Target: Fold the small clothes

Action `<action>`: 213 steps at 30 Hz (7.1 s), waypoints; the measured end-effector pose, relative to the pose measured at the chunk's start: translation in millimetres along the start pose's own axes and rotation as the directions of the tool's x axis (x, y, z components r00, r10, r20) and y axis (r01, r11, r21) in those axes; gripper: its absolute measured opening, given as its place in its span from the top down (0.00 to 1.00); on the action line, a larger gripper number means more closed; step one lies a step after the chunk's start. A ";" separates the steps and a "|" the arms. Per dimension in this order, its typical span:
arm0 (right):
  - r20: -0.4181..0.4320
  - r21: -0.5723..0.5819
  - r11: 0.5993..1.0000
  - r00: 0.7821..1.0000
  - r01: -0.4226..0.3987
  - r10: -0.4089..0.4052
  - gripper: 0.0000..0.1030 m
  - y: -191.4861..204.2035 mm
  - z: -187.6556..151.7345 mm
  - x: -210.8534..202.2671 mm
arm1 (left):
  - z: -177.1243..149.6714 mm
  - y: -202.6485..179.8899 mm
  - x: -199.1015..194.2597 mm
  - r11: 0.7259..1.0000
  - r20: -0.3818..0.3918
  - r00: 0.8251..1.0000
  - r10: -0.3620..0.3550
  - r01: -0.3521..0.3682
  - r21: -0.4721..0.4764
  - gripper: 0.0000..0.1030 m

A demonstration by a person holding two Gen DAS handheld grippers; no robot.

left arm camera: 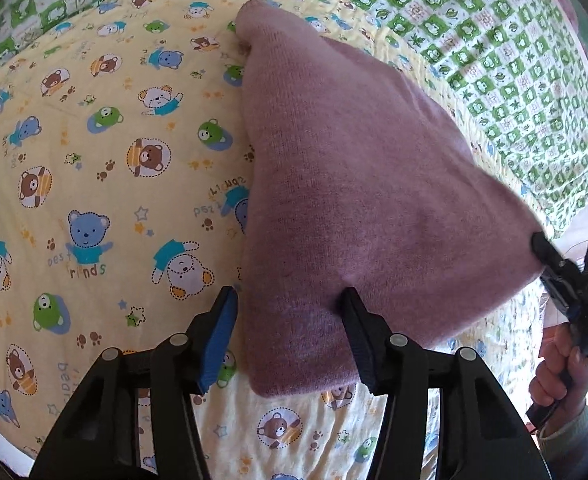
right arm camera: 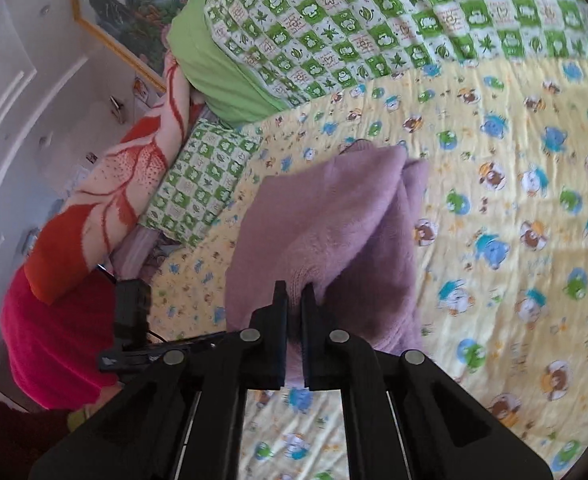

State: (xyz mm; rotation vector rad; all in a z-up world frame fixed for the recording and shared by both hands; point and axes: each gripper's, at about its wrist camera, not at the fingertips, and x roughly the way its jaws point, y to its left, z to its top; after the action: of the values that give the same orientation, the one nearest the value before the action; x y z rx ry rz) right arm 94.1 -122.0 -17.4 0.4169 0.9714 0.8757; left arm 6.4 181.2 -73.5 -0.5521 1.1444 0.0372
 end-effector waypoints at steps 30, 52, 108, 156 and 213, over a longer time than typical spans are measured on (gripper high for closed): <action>0.028 0.029 0.983 0.983 0.183 -0.184 0.75 -11.8 -39.7 -9.7 | -33.5 4.6 -19.3 1.000 -0.001 1.000 0.010 -0.010 0.010 0.46; -0.094 0.062 0.963 0.962 0.262 -0.255 0.98 -42.1 18.1 95.4 | -27.1 -18.5 9.3 0.993 -0.033 0.998 0.048 -0.045 0.109 0.40; 0.146 -0.334 0.855 0.918 0.396 -0.369 0.03 65.6 -135.8 -13.8 | -93.1 -42.0 -68.8 0.929 0.388 0.906 0.169 -0.279 0.245 0.16; 0.098 -0.324 0.871 0.929 0.370 -0.358 0.03 49.4 -118.3 29.7 | -101.7 -49.1 -44.5 0.912 0.379 0.890 0.253 -0.350 0.213 0.14; 0.113 -0.307 0.877 0.929 0.370 -0.352 0.03 53.7 -113.6 23.3 | -102.1 -55.7 -49.9 0.902 0.391 0.876 0.282 -0.381 0.204 0.13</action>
State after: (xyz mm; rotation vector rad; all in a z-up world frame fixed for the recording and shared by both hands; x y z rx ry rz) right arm -20.3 -78.6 -54.0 -0.0266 0.8019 0.6602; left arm -85.0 101.0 -38.3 -0.0825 0.8601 0.2643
